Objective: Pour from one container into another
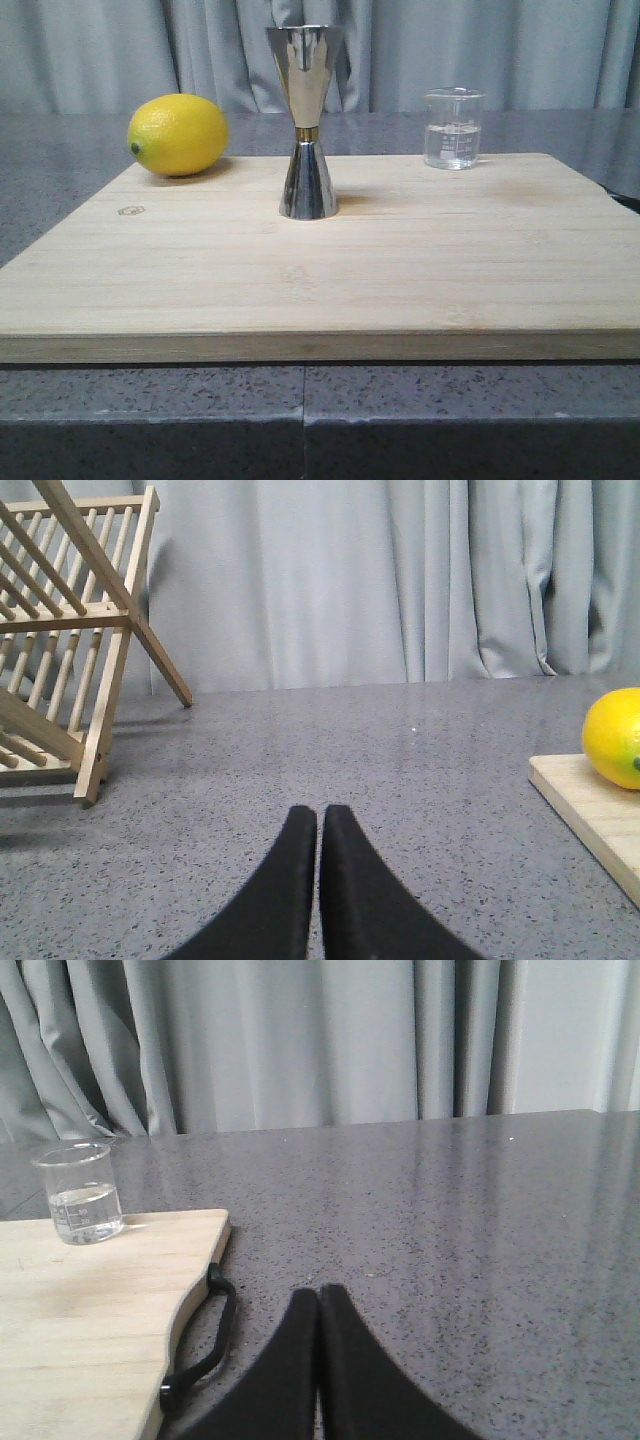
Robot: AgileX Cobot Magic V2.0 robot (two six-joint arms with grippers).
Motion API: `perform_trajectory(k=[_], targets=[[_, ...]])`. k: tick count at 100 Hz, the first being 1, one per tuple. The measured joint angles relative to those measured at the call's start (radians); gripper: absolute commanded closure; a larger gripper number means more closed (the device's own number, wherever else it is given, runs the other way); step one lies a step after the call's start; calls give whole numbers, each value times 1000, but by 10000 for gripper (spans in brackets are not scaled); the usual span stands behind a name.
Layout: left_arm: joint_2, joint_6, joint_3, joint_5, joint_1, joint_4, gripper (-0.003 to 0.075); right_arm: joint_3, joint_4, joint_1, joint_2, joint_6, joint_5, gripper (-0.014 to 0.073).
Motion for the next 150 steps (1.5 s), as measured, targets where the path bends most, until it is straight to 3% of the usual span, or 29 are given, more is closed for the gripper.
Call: perform_trajectory(k=[116, 131, 150], targets=[[0, 0, 0, -9, 0, 0, 739, 0, 0, 0, 0, 0, -23, 666], [0, 0, 0, -11, 0, -69, 739, 0, 0, 0, 0, 0, -24, 666], [0, 0, -54, 31, 0, -107, 739, -59, 1, 0, 0, 0, 85, 666]])
